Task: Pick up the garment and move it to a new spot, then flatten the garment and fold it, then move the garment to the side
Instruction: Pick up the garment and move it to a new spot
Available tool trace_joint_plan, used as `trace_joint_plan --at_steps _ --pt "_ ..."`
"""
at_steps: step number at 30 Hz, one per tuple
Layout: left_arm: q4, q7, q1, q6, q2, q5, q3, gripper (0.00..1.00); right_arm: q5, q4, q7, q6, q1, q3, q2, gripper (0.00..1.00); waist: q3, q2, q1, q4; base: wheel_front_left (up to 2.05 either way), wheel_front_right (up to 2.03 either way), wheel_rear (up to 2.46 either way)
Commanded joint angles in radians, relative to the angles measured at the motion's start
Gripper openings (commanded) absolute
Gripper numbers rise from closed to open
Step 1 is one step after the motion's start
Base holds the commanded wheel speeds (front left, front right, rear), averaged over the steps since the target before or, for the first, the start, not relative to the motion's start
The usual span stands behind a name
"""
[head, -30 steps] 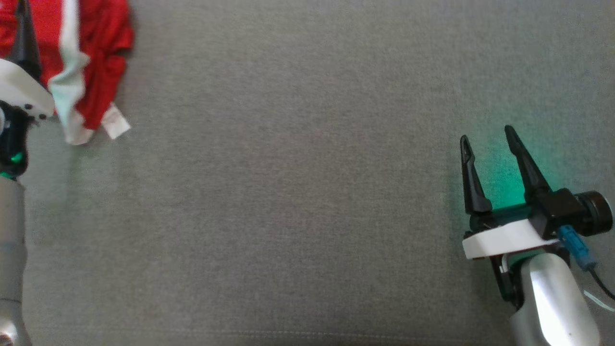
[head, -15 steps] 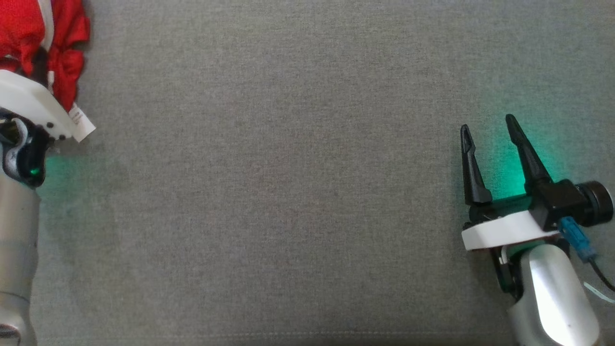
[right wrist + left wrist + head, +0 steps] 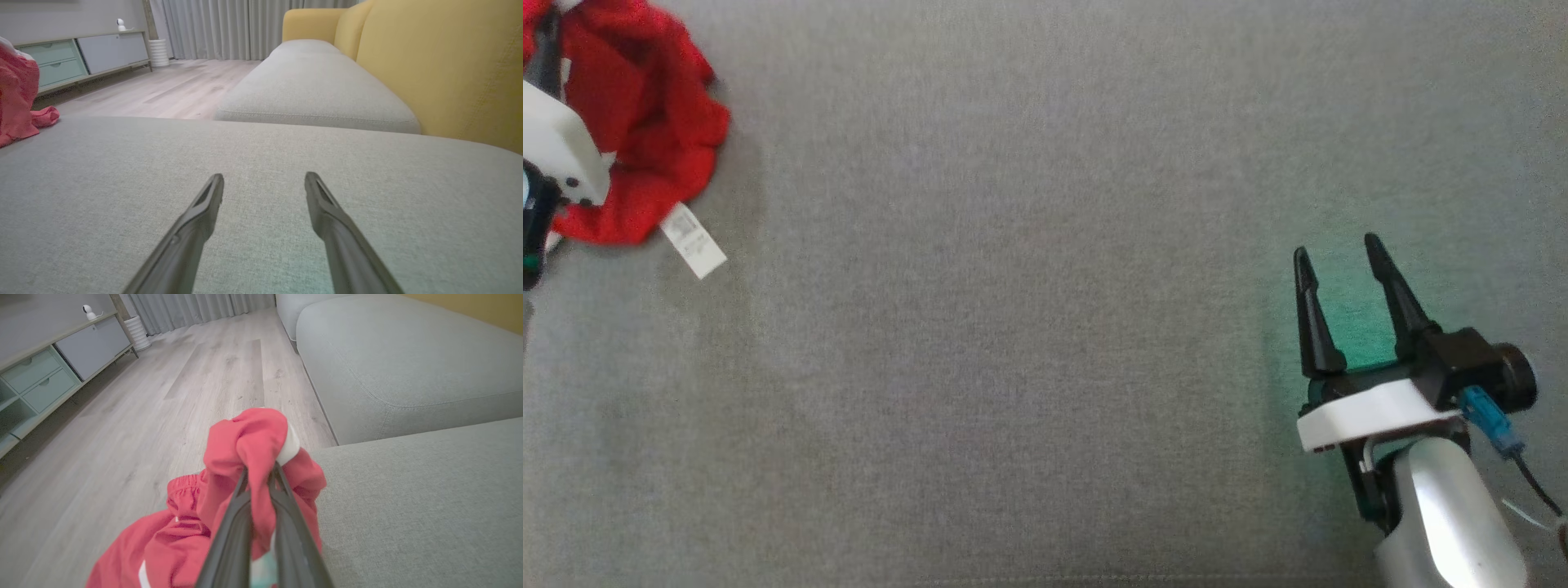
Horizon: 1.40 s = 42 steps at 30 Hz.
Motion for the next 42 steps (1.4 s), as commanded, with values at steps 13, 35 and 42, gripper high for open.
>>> trace_joint_plan --at_steps 13,35,42 --pt "-0.333 0.083 -0.087 0.002 0.16 -0.147 -0.322 0.0 0.073 0.014 -0.014 0.008 0.084 0.018 -0.005 1.0 -0.247 0.0 0.0002 -0.175 0.0 0.0 0.0" --pt "-0.343 -0.082 0.043 0.002 0.029 -0.464 -0.698 0.0 0.119 -0.001 -0.014 0.008 0.072 0.045 -0.005 1.0 -0.096 0.0 0.0002 -0.294 0.0 0.0 0.0" --pt "-0.186 -0.241 0.122 0.002 -0.058 -0.473 -0.718 1.0 0.116 0.009 -0.014 0.008 0.068 0.024 -0.005 1.0 -0.1 0.0 0.0002 -0.258 0.0 0.0 0.0"
